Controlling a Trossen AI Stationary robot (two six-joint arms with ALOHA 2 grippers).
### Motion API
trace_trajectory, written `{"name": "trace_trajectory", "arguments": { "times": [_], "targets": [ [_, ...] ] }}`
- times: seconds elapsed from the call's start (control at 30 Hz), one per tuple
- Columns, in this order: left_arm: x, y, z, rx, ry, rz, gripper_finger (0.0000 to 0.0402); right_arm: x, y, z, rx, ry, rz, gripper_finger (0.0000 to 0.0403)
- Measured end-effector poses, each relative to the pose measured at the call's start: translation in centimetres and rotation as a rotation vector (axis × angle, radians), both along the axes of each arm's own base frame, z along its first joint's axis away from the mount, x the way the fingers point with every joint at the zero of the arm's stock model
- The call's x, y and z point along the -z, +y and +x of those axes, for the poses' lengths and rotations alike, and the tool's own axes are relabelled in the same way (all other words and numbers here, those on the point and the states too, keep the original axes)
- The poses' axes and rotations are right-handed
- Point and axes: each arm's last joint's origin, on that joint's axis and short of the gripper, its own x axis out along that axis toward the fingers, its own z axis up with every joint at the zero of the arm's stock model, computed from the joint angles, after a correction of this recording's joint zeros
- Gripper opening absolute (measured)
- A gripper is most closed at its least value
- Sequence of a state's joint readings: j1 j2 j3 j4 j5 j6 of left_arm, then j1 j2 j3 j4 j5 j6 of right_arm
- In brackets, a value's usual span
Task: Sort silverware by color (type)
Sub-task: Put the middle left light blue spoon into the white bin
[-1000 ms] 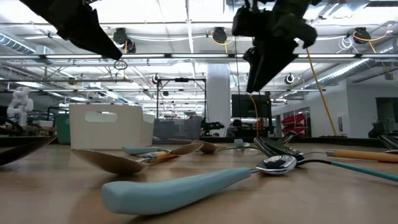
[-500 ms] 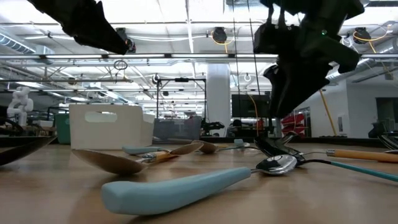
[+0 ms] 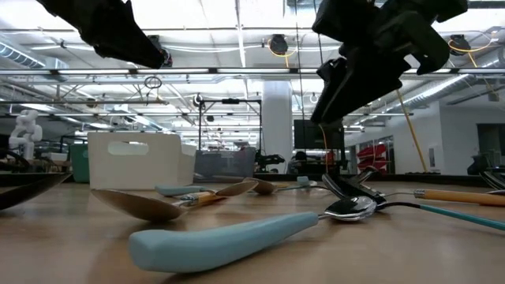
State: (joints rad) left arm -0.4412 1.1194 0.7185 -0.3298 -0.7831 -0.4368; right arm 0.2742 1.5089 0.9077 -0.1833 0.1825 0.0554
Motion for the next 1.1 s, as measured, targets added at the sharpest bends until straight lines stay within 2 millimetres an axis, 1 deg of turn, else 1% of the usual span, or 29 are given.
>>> {"name": "trace_trajectory", "arguments": {
  "times": [0.13, 0.33, 0.5, 0.83, 0.97, 1.1],
  "targets": [
    [0.0, -0.3, 0.4, 0.048, -0.003, -0.004, 0.0159, -0.1, 0.0, 0.0, -0.012, -0.008, -0.008, 0.0153],
    [0.6, -0.9, 1.3, 0.148, 0.025, -0.016, 0.0159, 0.1, 0.0, -0.1, -0.021, 0.015, -0.021, 0.0153],
    [0.9, -1.0, 1.6, 0.182, 0.051, 0.039, 0.0159, 0.3, -0.1, -0.3, -0.021, 0.041, -0.029, 0.0153],
    [0.8, -1.1, 1.7, 0.188, 0.044, 0.035, 0.0159, 0.3, -0.1, -0.3, -0.032, 0.043, -0.039, 0.0153],
    [1.0, -1.5, 2.1, 0.254, 0.040, -0.012, 0.0159, 0.3, -0.1, -0.3, -0.031, 0.043, -0.041, 0.0153],
    [1.9, -2.2, 3.1, 0.349, 0.057, -0.063, 0.0159, 0.2, 0.0, -0.2, -0.032, 0.031, -0.040, 0.0153]
  ]
}}
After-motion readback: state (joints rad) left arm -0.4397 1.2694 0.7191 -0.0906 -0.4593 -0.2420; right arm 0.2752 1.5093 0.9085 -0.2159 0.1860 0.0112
